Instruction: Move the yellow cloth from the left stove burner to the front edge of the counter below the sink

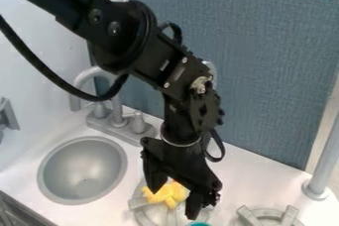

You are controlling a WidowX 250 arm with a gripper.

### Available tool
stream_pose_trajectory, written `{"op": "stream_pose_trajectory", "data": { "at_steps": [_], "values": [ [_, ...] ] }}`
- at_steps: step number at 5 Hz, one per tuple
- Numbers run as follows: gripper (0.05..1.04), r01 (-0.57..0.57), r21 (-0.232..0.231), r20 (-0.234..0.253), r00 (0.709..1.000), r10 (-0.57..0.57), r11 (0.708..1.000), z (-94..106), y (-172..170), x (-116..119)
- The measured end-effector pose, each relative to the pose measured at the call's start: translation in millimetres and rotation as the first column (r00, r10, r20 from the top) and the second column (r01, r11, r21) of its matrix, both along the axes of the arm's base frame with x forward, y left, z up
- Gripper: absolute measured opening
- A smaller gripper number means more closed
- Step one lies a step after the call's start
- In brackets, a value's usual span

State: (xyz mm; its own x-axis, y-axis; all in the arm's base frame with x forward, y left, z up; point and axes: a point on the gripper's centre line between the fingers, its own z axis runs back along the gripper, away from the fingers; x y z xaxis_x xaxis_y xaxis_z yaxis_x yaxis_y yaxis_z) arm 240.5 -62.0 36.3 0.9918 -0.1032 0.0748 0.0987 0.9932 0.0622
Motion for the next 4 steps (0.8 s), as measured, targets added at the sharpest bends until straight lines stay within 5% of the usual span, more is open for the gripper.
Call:
{"op": "stream_pose_trajectory", "data": {
  "at_steps": [1,4],
  "values": [
    [1.001,0.001,0.005,-0.019,1.000,-0.001,1.000,-5.1,0.1,-2.2],
    [1.001,-0.069,0.039,-0.024,0.997,0.070,0.997,-47.9,72.1,29.9]
  ]
}}
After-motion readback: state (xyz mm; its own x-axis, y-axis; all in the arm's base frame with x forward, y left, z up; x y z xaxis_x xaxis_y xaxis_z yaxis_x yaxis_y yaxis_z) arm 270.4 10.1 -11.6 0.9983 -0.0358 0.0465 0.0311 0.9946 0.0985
